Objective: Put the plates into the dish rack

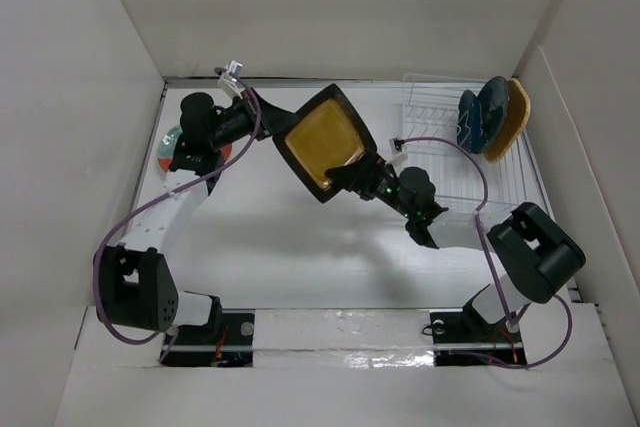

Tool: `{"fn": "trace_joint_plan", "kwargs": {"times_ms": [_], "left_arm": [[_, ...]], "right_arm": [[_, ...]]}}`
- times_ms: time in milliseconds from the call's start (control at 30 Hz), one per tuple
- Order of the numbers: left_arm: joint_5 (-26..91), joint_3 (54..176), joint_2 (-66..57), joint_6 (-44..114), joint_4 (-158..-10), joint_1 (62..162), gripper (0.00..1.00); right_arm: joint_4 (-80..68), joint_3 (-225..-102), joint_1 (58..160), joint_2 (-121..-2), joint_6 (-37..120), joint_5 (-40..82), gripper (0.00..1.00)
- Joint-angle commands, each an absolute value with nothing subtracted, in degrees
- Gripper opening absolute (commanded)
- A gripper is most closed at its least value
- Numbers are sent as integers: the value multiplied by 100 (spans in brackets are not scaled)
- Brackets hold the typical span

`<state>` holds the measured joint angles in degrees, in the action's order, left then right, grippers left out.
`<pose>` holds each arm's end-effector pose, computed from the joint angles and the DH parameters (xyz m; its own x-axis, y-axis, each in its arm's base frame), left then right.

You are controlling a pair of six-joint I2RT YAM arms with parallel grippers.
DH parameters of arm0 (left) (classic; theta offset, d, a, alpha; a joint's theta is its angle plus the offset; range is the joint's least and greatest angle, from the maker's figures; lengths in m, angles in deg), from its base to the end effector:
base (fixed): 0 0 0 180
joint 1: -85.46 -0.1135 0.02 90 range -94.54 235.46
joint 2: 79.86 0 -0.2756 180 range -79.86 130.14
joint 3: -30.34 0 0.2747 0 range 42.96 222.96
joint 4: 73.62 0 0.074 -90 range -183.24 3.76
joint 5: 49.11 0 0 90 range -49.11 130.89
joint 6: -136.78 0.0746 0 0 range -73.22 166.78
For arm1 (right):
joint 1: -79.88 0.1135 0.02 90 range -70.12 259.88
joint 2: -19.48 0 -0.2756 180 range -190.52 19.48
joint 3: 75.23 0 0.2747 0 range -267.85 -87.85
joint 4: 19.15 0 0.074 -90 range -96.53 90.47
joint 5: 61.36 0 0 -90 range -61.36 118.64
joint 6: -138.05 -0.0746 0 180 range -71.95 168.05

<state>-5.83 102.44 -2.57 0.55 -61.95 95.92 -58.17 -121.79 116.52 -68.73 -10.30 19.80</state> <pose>0.3415 -0.1183 0.3716 -0.5268 -0.4062 -0.7467 0.6583 0.3607 -0.6607 0.2854 0.2266 0.1996 -0.6262 0.5826 -0.5182 -0.3427 0.3913 0.8541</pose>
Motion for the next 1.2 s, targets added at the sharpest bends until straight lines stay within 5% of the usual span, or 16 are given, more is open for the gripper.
{"fn": "trace_joint_plan", "kwargs": {"times_ms": [0, 133, 333, 400, 600, 867, 1167], "left_arm": [[-983, 10133, -822, -498, -5249, 9592, 0], [-895, 9913, -1034, -411, -5345, 9592, 0], [-833, 9368, -1175, -384, -5319, 9592, 0], [-790, 9236, -1210, -349, -5319, 9592, 0], [-386, 9042, -1298, 27, -5749, 9592, 0], [1037, 9455, -1737, 1443, -7392, 9592, 51], [2568, 9209, -3020, 1831, -7517, 9592, 68]], "right_arm": [[-7226, -12038, 11688, -6877, -1023, 2362, 99], [-7684, -11976, 11741, -6754, -794, 2424, 92], [-8220, -11844, 11794, -6630, -557, 2310, 55], [-8220, -11809, 11794, -6622, -548, 2284, 35], [-8098, -11677, 11794, -6367, -469, 2248, 2], [-5914, -11677, 11566, -5032, 198, 2266, 0], [-4161, -12353, 10880, -3802, 858, 2116, 0]]}}
